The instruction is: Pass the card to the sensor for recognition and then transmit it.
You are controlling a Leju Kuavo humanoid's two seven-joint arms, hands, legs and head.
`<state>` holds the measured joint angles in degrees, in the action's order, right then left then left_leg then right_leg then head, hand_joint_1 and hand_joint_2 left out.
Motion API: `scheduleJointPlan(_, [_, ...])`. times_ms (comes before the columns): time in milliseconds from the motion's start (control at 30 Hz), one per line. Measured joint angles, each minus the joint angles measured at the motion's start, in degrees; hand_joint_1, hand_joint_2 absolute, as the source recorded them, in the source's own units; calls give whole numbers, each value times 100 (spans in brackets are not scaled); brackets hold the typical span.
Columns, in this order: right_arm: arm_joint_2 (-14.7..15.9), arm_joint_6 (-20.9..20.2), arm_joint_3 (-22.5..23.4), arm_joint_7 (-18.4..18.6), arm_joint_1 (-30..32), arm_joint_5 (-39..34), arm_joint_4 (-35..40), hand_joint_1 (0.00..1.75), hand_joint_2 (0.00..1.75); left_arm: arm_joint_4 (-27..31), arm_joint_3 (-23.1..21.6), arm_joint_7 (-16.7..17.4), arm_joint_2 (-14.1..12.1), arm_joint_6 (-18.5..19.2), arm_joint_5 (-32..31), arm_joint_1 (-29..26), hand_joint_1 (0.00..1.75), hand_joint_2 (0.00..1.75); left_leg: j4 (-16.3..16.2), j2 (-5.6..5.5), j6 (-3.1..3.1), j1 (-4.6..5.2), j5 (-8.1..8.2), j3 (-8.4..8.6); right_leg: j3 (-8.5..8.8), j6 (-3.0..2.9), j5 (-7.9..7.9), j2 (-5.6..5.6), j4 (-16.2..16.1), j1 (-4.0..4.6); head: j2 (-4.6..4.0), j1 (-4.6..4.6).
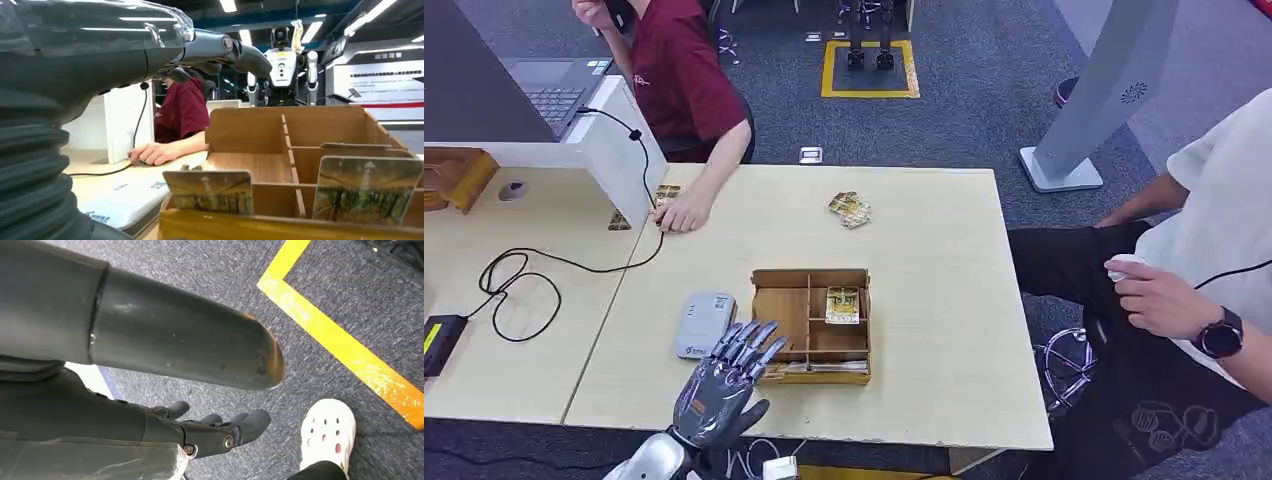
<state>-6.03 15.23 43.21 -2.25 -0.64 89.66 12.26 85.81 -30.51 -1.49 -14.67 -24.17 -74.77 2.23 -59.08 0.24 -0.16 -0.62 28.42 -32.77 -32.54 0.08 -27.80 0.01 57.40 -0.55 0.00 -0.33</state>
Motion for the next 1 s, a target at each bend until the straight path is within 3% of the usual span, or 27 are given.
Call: scheduleJointPlan(1000, [0, 2, -15, 28, -7, 2, -2, 0, 0, -324, 4, -33, 265, 72, 164, 96, 0, 175, 0, 0, 0, 0, 0, 0, 0, 0, 0, 0, 0, 0, 0, 0])
